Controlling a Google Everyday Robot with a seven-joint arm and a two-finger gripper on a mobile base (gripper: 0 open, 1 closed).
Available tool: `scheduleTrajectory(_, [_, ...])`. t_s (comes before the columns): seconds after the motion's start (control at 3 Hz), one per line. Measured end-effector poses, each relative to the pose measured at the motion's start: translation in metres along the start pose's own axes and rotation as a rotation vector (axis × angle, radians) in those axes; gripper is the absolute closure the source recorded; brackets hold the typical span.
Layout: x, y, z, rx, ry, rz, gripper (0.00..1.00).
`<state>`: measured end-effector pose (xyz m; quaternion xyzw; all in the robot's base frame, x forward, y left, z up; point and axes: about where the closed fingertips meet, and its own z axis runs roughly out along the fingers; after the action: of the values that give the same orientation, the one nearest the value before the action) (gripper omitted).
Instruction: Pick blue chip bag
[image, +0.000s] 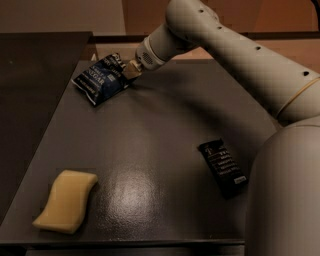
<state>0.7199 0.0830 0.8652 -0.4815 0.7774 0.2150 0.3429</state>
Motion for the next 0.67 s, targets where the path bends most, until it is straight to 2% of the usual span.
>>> scheduleTrajectory(0.33, [-0.009, 0.003, -0.025, -0.014, -0.049, -0.006, 1.00])
scheduleTrajectory(0.67, [-0.024, 0.006, -0.064, -0.025, -0.103, -0.038, 1.00])
